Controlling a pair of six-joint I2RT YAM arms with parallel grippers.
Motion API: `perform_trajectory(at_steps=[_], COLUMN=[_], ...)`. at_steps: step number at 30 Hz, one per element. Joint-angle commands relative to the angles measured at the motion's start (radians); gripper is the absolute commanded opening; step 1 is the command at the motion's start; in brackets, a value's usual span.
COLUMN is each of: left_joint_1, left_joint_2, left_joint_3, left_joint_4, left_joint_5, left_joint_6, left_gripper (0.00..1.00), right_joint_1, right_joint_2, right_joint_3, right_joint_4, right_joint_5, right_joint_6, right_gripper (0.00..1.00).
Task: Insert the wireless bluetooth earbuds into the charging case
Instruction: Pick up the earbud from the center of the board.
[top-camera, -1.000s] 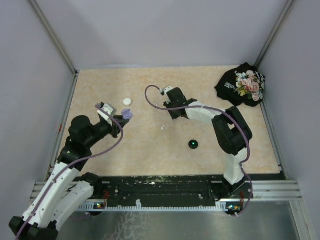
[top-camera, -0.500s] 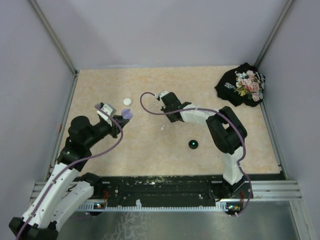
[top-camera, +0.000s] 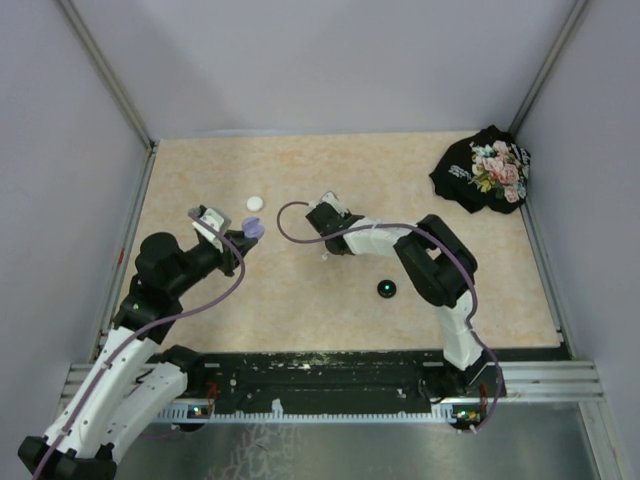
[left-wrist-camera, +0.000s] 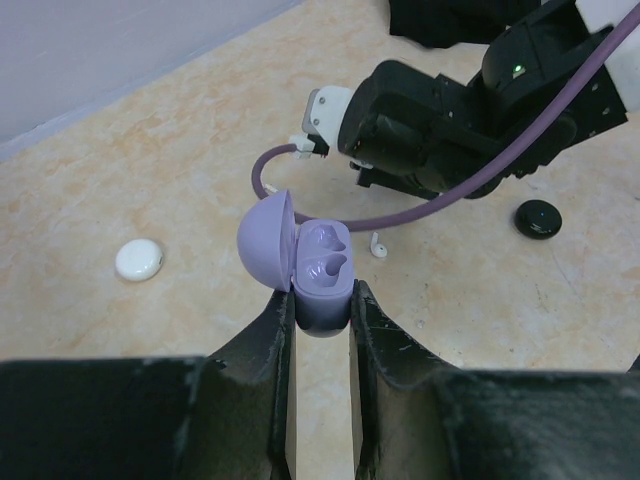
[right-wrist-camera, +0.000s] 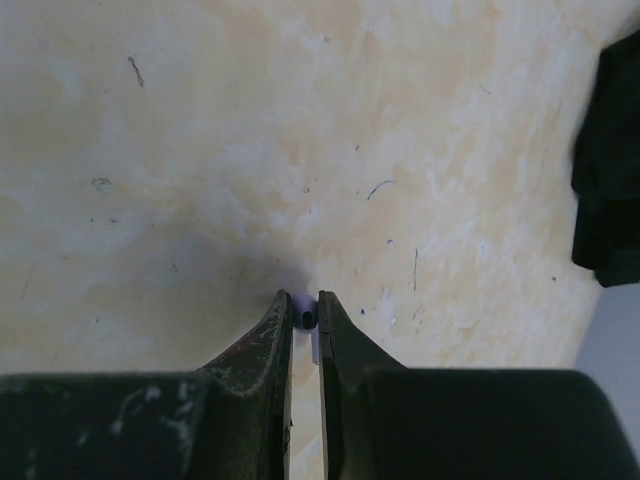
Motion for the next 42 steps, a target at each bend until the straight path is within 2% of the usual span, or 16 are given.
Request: perform_trajectory(at_steps=[1,6,8,10,20,23,29,38,42], left_joint_1=[0.006,0.007,0.007,0.007,0.007,0.009,0.009,0.009,0.009], left_joint_2=[-0.013,-0.017,-0.019,-0.020,-0.031,-0.032,-0.034,-0.031,-0.029], left_joint_3=[-0.004,-0.004,-0.003,-0.004,-0.006,-0.007,-0.008,-0.007,-0.008], left_joint_4=[0.011,0.011,0.011,0.010,0.010,0.011,0.010,0.012,0.010], left_joint_5=[0.010,0.007,0.007,0.008,0.002,0.002,-0.001,0.002,0.002], left_joint_6=[-0.010,-0.012,-0.013,-0.014,-0.014,-0.016,-0.016,-0.017,-0.018], left_gripper=[0.01,0.01,0.01,0.01,0.01,0.01,0.01,0.01,0.01], right_joint_1=[0.059,0.123,0.141,0.154,0.183,0.183,0.182,0.201,0.205], right_joint_2=[0.083,0.130,0.143,0.146,0.082,0.063,0.074,-0.018,-0.055], right_joint_3=[0.052,0.061,0.066,0.065,0.039,0.040,0.042,-0.055,-0.069], right_joint_4=[-0.057,-0.088,-0.105,-0.115,-0.113,-0.119,-0.170,-0.150,-0.141], right_joint_5=[0.186,0.167,0.127,0.080,-0.003,-0.004,0.022,-0.006,-0.058], right_joint_6=[0.054,0.090,0.103,0.121,0.141,0.142,0.205,0.280,0.280], right_gripper=[0.07,0.12,0.24,0.25,0.25,0.14,0.12,0.16,0.23])
